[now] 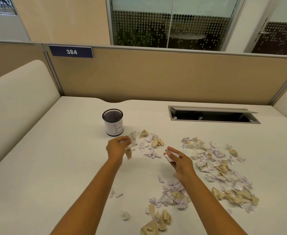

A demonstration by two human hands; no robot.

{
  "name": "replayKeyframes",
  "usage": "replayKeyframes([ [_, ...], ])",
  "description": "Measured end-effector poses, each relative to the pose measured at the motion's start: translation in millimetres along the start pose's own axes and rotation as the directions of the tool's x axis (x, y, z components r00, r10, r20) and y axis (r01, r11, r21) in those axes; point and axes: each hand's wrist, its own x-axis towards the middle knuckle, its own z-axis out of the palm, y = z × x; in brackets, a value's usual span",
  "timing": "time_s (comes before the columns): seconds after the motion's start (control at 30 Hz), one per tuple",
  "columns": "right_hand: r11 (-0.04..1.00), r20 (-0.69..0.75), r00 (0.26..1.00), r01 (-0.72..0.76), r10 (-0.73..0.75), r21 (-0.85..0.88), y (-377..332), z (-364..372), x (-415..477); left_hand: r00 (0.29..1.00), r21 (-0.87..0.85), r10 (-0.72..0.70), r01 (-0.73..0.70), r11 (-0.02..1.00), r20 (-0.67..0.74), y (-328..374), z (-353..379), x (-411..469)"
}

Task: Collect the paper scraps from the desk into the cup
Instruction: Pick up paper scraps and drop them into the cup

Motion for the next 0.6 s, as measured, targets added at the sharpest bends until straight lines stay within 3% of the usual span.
replayKeyframes([
  [0.13,0.996,0.06,0.998,-0.029,0.024,0.081,-4.3,6.7,6.4,0.999,-0.184,-0.033,0.031,0.982,-0.008,37.6,-5.8,43.3],
  [0.23,0.993,0.076,0.996,-0.047,0.038,0.109,-3.9,9.8,14.6,0.999,-0.208,-0.016,0.005,0.978,-0.048,63.1,-12.4,73.8],
  [0.43,0.99,0.084,0.995,-0.06,0.05,0.125,0.9,12.0,28.9,0.983,-0.145,0.032,-0.058,0.988,-0.178,87.6,-12.2,112.8],
  [0.6,0.987,0.087,0.993,-0.088,0.077,0.133,6.2,9.3,38.3,0.974,0.127,0.124,-0.101,0.987,-0.188,76.5,-3.5,130.8],
])
